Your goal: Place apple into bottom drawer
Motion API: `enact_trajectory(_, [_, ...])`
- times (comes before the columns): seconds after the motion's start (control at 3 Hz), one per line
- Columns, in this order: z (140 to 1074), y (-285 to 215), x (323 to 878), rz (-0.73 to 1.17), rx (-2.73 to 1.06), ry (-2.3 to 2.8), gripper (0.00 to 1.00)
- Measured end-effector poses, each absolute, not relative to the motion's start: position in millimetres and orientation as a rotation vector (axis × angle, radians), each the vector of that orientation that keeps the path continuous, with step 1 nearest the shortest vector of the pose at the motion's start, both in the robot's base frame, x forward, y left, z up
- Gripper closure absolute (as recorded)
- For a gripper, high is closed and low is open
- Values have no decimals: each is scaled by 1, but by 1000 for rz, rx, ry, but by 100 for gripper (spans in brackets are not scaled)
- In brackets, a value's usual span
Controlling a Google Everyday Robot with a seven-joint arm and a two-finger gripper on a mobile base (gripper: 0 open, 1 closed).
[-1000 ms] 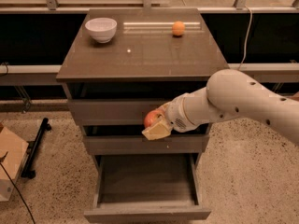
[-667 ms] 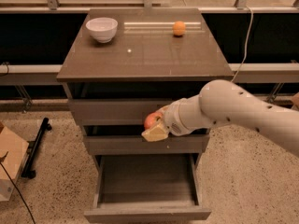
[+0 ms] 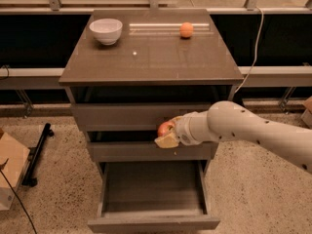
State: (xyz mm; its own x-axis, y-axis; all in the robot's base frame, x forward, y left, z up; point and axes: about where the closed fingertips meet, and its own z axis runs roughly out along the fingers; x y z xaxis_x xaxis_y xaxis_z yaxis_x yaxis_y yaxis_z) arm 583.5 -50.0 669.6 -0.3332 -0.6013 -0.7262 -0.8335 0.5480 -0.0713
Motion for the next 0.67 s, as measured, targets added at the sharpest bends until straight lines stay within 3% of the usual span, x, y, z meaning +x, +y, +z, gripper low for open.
enact_trajectory(0.67, [627, -57, 583, 429, -1152, 2048, 100])
